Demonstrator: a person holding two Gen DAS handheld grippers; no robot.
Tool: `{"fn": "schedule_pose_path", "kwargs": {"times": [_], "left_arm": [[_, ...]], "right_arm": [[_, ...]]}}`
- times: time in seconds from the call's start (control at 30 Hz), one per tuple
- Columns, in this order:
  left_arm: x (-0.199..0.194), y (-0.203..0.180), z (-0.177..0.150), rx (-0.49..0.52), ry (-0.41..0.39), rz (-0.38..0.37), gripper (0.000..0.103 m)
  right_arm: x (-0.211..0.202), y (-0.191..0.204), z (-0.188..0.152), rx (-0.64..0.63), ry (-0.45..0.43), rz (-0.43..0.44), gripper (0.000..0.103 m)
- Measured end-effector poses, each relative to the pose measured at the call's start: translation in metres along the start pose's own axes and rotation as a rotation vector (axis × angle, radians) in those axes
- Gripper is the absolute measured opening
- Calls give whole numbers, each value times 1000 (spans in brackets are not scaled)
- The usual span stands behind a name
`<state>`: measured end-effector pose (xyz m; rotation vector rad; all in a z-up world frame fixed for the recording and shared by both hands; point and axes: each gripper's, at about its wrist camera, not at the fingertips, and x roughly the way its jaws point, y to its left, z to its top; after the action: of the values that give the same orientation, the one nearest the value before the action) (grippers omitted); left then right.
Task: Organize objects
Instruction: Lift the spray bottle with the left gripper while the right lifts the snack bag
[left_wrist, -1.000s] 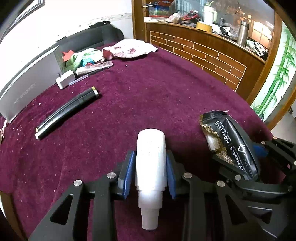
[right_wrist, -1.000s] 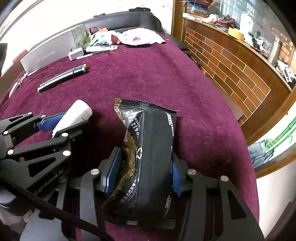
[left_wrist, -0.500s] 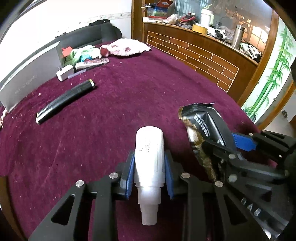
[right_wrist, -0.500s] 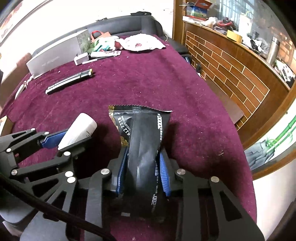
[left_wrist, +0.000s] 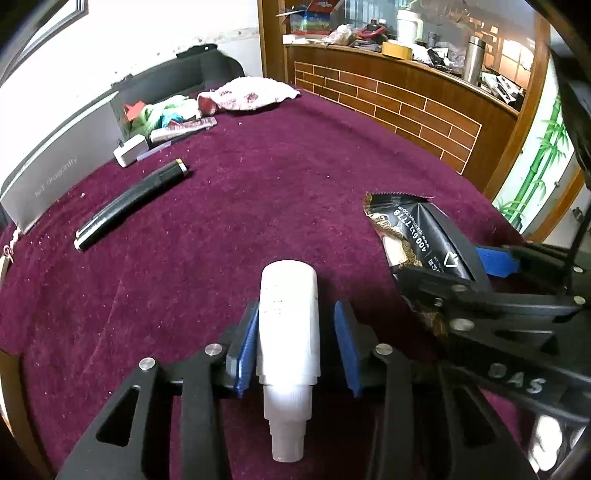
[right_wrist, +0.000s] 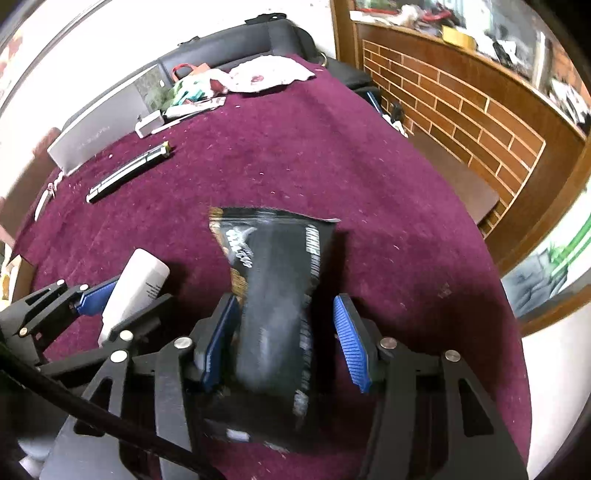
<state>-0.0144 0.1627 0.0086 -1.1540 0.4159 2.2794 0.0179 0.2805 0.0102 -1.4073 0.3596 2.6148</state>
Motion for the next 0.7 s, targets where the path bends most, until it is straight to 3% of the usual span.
{"fn": "schedule_pose_path", "kwargs": {"times": [0.1,0.13,0.17,0.43,0.7], "left_arm": [[-1,-1,-2,14,-15,6,35],[-2,-2,-3,17,-17,2,31],[-2,-3,-3,26,-17,-9,25],[-12,-5,-9,20,-13,-45,24],[-37,11,-20,-31,-50,-59,25]], "right_arm": [[4,9,2,-22,3,-30,45],[4,11,1,-27,3,-28,38],[3,12,0,-27,6,-19,37],[-10,13,-6,-36,-17,-7,28],[-28,27,-13,-89,-64,-27,27]]}}
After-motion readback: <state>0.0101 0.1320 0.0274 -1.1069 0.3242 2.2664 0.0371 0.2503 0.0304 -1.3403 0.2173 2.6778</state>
